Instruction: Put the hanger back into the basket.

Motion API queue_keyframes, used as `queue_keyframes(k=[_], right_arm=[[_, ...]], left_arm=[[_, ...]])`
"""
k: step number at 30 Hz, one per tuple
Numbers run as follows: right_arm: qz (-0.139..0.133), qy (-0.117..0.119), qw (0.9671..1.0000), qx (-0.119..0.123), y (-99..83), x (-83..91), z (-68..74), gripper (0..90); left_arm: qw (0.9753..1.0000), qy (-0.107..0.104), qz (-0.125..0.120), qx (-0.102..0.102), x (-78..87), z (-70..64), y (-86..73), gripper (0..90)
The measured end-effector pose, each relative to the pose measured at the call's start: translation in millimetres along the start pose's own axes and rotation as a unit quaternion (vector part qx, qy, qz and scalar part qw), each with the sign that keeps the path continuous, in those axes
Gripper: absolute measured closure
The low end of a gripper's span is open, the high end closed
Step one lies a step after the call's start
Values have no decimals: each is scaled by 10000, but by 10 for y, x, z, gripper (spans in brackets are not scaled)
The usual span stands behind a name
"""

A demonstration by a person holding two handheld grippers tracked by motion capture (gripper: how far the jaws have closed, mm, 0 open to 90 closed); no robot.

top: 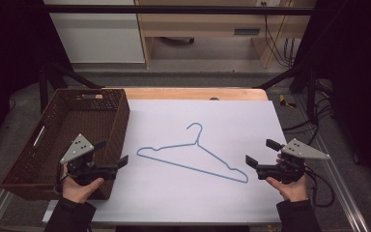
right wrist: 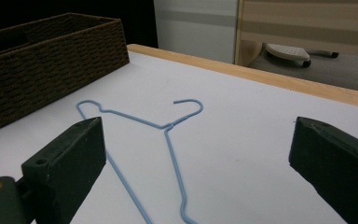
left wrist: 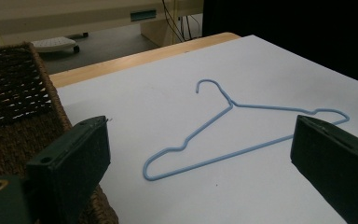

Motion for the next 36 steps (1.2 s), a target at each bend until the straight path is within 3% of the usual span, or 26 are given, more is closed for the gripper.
queue_keyframes(k=[10,17,27,36], right_arm=[[151,-30,9999,23,-15,-44,24,47],[314,-50,9994,166,-18,-131,69,58],[613,-78,9974,360,17,-372,194,74],[936,108,9945,447,38,-788,326,100]], left_arm=[[9999,-78,30,-59,-53,-80,2,45],[9997,-170,100,-128,-124,-172,-6,48],[9993,-296,158,-177,-191,-279,-18,49],[9990,-344,200,-183,-228,-311,-44,52]])
Point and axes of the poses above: each handheld gripper's, and its own axes: x roughly backward along the jaws, y roughly out of its top, z roughly to its left, the point moved 5 cm from there along -x, roughly forward along the jaws, and after that the axes turned 5 degrees about -x, right-handed, at the moved point
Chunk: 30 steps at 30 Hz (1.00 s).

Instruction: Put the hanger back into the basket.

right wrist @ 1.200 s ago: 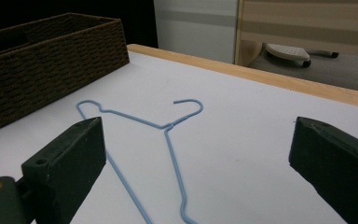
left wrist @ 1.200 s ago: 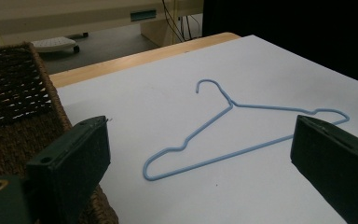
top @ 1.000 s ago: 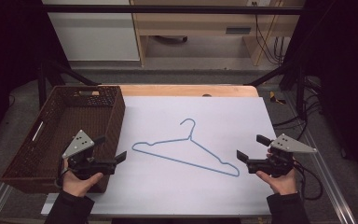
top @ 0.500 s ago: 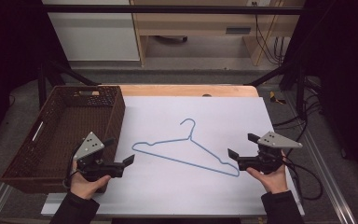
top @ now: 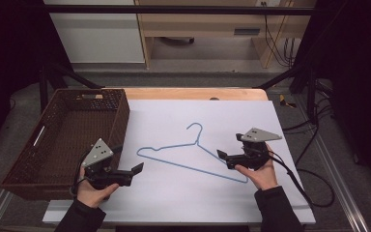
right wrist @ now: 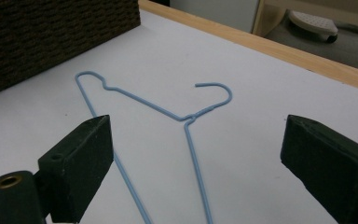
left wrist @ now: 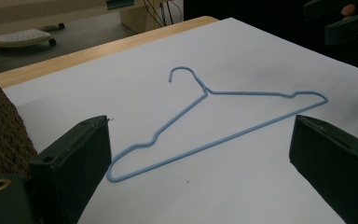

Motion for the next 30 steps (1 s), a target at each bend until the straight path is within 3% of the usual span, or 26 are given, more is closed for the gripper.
queue_keyframes(k=[13,26,30], right_arm=[[367,9,9993,26,15,-441,-7,163],[1010,0,9948,142,-237,-827,-73,260],[1109,-12,9937,176,-287,-866,-93,305]], left_arm=[[10000,-43,50,-43,-33,-20,-15,54],[9999,-61,109,-84,-58,-31,-36,55],[9999,-69,90,-78,-47,-22,-35,58]])
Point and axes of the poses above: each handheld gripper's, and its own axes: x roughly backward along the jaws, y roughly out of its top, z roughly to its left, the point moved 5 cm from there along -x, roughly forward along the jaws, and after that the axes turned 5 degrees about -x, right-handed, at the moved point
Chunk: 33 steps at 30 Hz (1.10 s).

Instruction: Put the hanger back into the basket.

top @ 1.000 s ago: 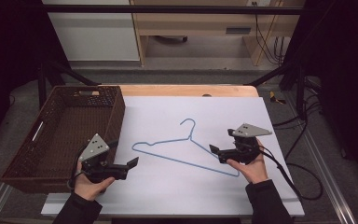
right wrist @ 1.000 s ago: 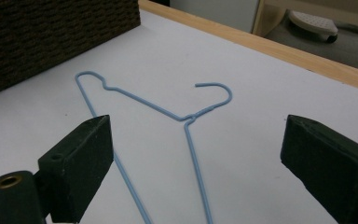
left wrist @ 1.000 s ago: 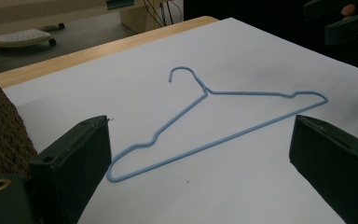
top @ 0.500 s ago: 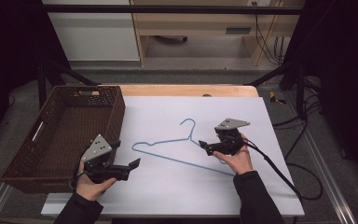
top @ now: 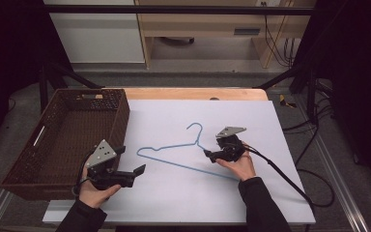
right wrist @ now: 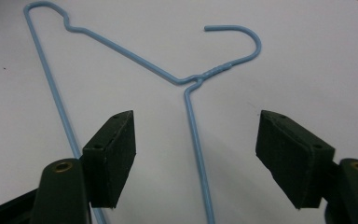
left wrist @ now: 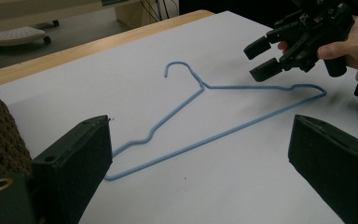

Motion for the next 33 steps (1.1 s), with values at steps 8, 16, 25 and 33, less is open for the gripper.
queue_keyframes(k=[8,16,25,33], right_arm=[[199,-64,9998,-2,-82,-106,-43,415],[325,-74,9994,47,-116,-170,-51,575],[528,-6,9986,56,-161,-228,-23,696],[718,-37,9973,112,-196,-263,-20,765]], left_arm=[[10000,-34,47,-37,-30,-18,-8,59],[9999,-52,82,-30,-53,-27,-21,59],[9999,-65,78,-15,-53,-26,-22,62],[9999,-57,95,-29,-58,-30,-24,63]])
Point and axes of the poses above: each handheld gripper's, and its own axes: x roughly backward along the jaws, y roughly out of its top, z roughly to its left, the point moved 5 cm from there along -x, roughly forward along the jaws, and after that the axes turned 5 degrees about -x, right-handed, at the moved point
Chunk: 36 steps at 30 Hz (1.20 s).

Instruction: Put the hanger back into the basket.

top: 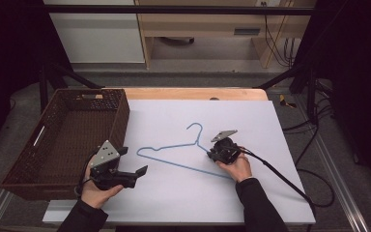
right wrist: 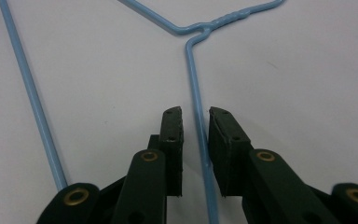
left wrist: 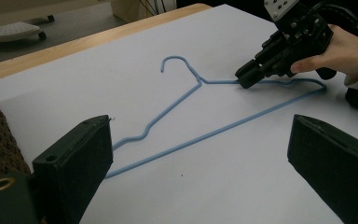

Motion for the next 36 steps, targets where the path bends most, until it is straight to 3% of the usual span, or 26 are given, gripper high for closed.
queue_keyframes(k=[9,18,24,36], right_arm=[[26,20,10000,17,10,-8,-34,862],[74,179,9998,26,16,-4,-50,873],[-39,316,9995,48,29,1,-34,876],[-175,345,9990,214,57,86,-34,877]], left_arm=[[10000,-15,32,-27,-13,-6,-4,64],[10000,-23,58,-22,-28,-8,-10,65],[10000,-33,68,-24,-33,-15,-9,65],[9999,-42,96,-57,-49,-37,-8,66]])
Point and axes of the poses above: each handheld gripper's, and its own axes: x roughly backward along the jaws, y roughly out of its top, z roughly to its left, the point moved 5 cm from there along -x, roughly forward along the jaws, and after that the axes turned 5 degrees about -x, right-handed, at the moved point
